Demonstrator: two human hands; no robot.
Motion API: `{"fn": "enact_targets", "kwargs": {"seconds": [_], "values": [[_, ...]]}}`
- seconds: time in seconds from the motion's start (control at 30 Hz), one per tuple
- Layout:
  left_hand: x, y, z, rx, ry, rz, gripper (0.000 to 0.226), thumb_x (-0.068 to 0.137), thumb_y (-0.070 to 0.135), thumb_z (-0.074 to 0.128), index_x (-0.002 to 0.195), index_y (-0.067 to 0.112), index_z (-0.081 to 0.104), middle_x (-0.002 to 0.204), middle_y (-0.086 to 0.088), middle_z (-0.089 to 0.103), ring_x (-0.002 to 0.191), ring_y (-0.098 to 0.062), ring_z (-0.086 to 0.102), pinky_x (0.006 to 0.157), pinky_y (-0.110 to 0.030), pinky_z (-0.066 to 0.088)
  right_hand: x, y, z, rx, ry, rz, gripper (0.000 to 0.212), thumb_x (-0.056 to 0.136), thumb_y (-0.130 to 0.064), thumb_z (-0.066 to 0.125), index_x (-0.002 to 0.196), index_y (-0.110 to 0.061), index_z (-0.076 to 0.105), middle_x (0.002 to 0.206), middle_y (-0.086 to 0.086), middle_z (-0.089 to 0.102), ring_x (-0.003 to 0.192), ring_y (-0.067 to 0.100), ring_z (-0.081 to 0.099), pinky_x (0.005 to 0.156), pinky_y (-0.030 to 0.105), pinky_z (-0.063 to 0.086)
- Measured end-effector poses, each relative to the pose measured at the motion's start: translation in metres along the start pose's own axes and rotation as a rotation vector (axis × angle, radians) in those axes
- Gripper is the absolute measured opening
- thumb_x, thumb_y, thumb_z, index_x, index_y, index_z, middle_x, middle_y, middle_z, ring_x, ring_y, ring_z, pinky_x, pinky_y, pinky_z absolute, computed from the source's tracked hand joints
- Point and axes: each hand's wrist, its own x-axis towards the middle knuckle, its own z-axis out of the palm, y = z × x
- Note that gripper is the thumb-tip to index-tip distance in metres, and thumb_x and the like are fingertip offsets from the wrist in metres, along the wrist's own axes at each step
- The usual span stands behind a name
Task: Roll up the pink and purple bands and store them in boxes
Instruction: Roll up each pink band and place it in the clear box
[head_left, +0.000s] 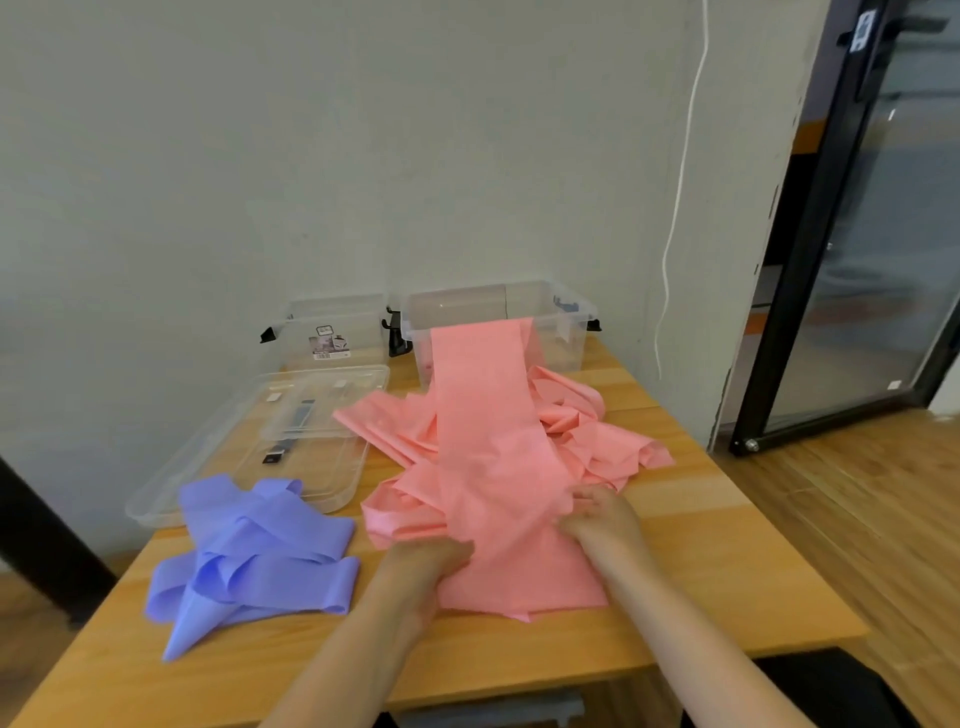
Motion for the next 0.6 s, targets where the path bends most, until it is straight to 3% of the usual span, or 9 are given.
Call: {"fn": "enact_targets", "kwargs": {"seconds": [0.07,0.17,0.27,0.37,0.4,0.47,0.53,0.6], "values": [[-0.003,0.002,-0.004,-0.090,0.009,0.059,0.023,0.075,-0.009,0.066,0.096,0.000,0.061,0.109,-0.015,0.059,0.103,-0.031,0.054,0.094,-0.041,0.043,-0.006,-0.006,-0.004,0.170,0.004,-0.015,0.025,0.079,0.003,0.063,0.099,-0.011,0.059,0.090,0.007,0.061,0.079,0.020,0.058,0.063,0.029,0.044],[-0.006,0.033,-0.002,-0.179,-0.018,0.195,0.019,0.084,-0.011,0.056,0.098,0.001,0.060,0.094,-0.008,0.059,0.084,-0.018,0.055,0.074,-0.025,0.049,-0.008,-0.029,-0.006,0.359,-0.042,-0.106,0.029,0.081,0.010,0.058,0.090,-0.017,0.061,0.084,0.003,0.058,0.074,0.013,0.056,0.066,0.022,0.045],[0.003,0.082,0.011,-0.062,-0.085,0.408,0.017,0.084,-0.007,0.058,0.091,0.008,0.061,0.093,-0.007,0.059,0.079,-0.013,0.054,0.069,-0.019,0.047,0.016,-0.065,-0.006,0.369,-0.016,-0.253,0.028,0.081,0.011,0.058,0.083,-0.016,0.062,0.091,0.004,0.060,0.082,0.015,0.055,0.074,0.023,0.046],[0.030,0.125,0.027,0.154,0.040,0.647,0.019,0.082,-0.006,0.061,0.085,0.013,0.061,0.091,-0.001,0.061,0.081,-0.006,0.057,0.061,-0.006,0.043,0.063,-0.098,-0.002,0.334,0.029,-0.290,0.024,0.082,0.008,0.058,0.085,-0.016,0.063,0.086,0.004,0.059,0.081,0.017,0.057,0.072,0.030,0.048],[0.043,0.134,0.031,0.243,0.084,0.689,0.019,0.082,-0.004,0.062,0.088,0.013,0.061,0.093,0.000,0.062,0.087,-0.007,0.059,0.065,-0.006,0.043,0.079,-0.104,0.000,0.288,0.028,-0.282,0.021,0.083,0.007,0.057,0.091,-0.012,0.063,0.082,0.000,0.056,0.076,0.014,0.056,0.064,0.025,0.047],[0.075,0.136,0.031,0.472,0.104,0.681,0.024,0.081,0.001,0.065,0.102,0.013,0.060,0.109,-0.006,0.061,0.106,-0.018,0.058,0.080,-0.020,0.043,0.110,-0.103,0.007,0.136,0.007,-0.244,0.028,0.083,0.006,0.057,0.109,-0.004,0.059,0.081,-0.003,0.054,0.074,0.014,0.054,0.057,0.023,0.046],[0.091,0.119,0.026,0.818,0.128,0.665,0.039,0.081,0.010,0.068,0.117,0.009,0.055,0.125,-0.011,0.051,0.116,-0.026,0.049,0.091,-0.028,0.037,0.121,-0.090,0.010,-0.109,-0.051,-0.180,0.041,0.081,-0.002,0.062,0.121,-0.006,0.054,0.095,-0.002,0.054,0.091,0.020,0.057,0.074,0.033,0.051],[0.090,0.088,0.018,0.968,0.151,0.713,0.044,0.082,0.018,0.068,0.122,0.006,0.051,0.128,-0.012,0.047,0.119,-0.027,0.044,0.096,-0.029,0.030,0.111,-0.070,0.009,-0.303,-0.037,-0.177,0.047,0.080,-0.013,0.065,0.126,-0.012,0.051,0.106,-0.004,0.049,0.108,0.021,0.054,0.090,0.034,0.046]]}}
